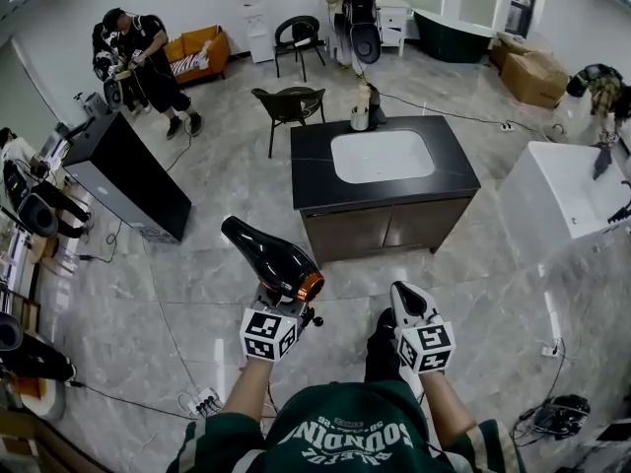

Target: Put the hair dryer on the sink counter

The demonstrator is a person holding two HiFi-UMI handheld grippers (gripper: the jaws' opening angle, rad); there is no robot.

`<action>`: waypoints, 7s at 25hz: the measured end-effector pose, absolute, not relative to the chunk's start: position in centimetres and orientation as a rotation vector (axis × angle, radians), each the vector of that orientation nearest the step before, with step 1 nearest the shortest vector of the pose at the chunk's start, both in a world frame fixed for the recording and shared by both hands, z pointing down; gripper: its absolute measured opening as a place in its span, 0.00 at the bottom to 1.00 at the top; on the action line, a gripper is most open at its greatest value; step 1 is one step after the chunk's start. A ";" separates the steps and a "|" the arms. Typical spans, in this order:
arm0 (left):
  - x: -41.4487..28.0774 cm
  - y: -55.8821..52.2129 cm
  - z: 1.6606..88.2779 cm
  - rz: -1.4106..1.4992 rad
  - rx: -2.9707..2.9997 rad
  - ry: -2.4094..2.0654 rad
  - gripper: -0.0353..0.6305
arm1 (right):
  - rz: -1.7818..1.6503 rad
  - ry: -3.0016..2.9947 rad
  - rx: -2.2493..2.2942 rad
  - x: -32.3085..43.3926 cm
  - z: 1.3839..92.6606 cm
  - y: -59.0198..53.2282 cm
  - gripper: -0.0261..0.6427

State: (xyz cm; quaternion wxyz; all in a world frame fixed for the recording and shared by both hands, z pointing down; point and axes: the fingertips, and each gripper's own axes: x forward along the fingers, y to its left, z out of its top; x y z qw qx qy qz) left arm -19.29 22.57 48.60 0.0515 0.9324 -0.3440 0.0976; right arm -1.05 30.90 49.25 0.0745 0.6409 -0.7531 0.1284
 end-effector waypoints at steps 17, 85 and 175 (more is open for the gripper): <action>-9.1 6.3 48.4 0.335 2.788 -1.121 0.35 | 0.418 -2.319 1.847 9.5 48.6 13.5 0.10; -5.8 -21.7 50.0 0.206 2.579 -1.300 0.35 | 0.404 -2.439 1.590 12.3 48.9 -17.5 0.11; 5.7 -47.9 75.0 0.548 2.084 -1.277 0.35 | 0.736 -2.324 1.342 17.2 60.7 -38.8 0.11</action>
